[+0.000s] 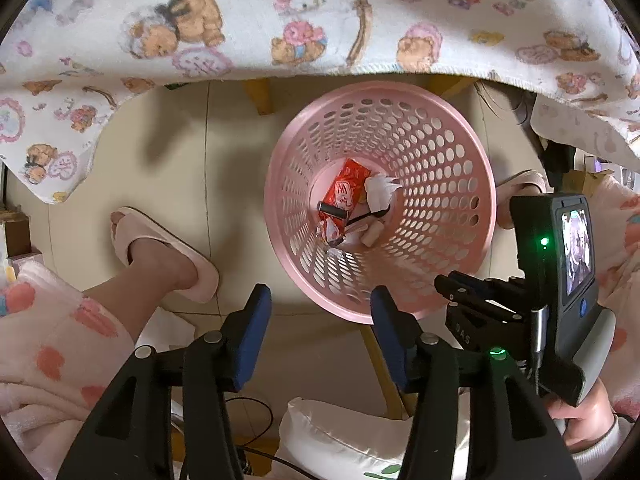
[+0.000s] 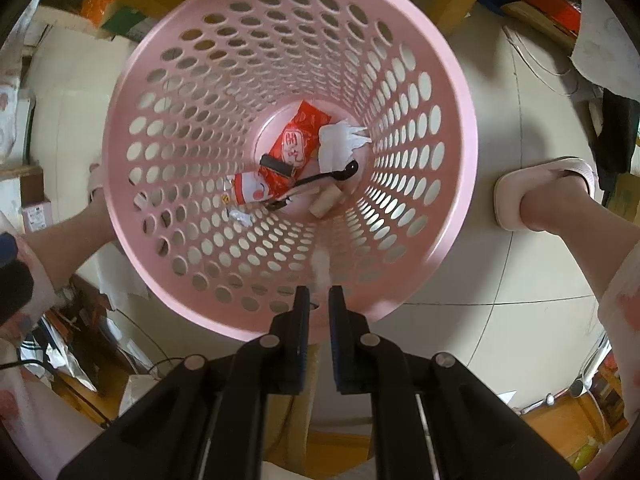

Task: Collect trash
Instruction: 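Raise both open tools back up toward the cloth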

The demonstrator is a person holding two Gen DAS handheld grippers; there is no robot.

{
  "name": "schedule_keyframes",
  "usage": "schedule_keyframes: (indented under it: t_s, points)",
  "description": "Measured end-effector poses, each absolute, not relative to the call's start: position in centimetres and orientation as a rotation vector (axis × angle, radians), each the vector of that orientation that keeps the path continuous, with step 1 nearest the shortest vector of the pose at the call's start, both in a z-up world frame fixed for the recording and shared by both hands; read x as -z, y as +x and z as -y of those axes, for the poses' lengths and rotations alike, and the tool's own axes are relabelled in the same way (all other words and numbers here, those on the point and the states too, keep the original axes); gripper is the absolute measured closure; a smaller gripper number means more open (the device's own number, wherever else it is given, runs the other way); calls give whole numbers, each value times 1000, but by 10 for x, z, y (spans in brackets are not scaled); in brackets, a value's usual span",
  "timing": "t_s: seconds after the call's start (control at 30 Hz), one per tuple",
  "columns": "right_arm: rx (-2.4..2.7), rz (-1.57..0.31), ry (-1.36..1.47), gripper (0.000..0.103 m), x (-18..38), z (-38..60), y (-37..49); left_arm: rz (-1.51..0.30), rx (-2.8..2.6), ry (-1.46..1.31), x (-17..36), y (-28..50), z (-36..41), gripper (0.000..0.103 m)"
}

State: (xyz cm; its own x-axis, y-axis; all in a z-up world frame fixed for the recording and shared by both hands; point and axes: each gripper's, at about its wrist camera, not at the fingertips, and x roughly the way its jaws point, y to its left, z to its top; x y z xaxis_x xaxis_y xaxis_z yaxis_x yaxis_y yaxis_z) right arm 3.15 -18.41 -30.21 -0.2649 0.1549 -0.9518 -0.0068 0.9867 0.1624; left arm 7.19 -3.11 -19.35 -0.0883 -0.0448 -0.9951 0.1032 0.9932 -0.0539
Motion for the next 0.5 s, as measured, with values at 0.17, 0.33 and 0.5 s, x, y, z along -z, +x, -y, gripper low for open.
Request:
schedule_keyframes:
  t_s: [0.17, 0.33, 0.5]
  points:
    - [-138, -1777, 127, 81, 286, 186, 41, -1582, 122, -13, 175, 77, 24, 49]
    - [-145, -1627, 146, 75, 245, 191, 53, -1506, 81, -41, 157, 83, 12, 49]
    - [-151, -1444, 129, 69, 197, 195, 58, -1360, 121, -67, 127, 85, 9, 49]
